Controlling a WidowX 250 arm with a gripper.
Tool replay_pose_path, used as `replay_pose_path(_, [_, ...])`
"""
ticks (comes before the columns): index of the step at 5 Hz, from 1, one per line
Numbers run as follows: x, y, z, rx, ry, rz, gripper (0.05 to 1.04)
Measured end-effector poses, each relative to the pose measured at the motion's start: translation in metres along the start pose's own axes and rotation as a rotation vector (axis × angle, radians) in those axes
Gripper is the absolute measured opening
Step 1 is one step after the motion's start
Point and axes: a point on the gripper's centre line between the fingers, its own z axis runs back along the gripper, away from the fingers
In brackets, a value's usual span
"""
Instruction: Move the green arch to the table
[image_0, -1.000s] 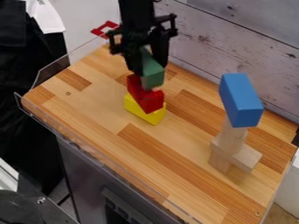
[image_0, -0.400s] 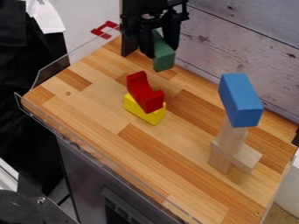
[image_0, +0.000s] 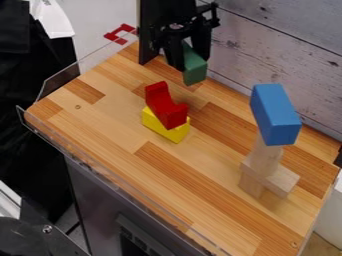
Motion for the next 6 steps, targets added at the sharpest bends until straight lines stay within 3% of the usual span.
replay_pose_path(1, [0.004, -0.003, -0.014, -0.001, 0.016, 0.037, 0.563])
replay_pose_path(4, [0.011, -0.018, -0.034, 0.056, -0.027, 0.102, 0.563])
replay_pose_path(5, [0.012, -0.018, -0.043, 0.076, -0.02, 0.102, 0.563])
replay_pose_path(6, [0.009, -0.019, -0.044, 0.07, -0.006, 0.107, 0.635])
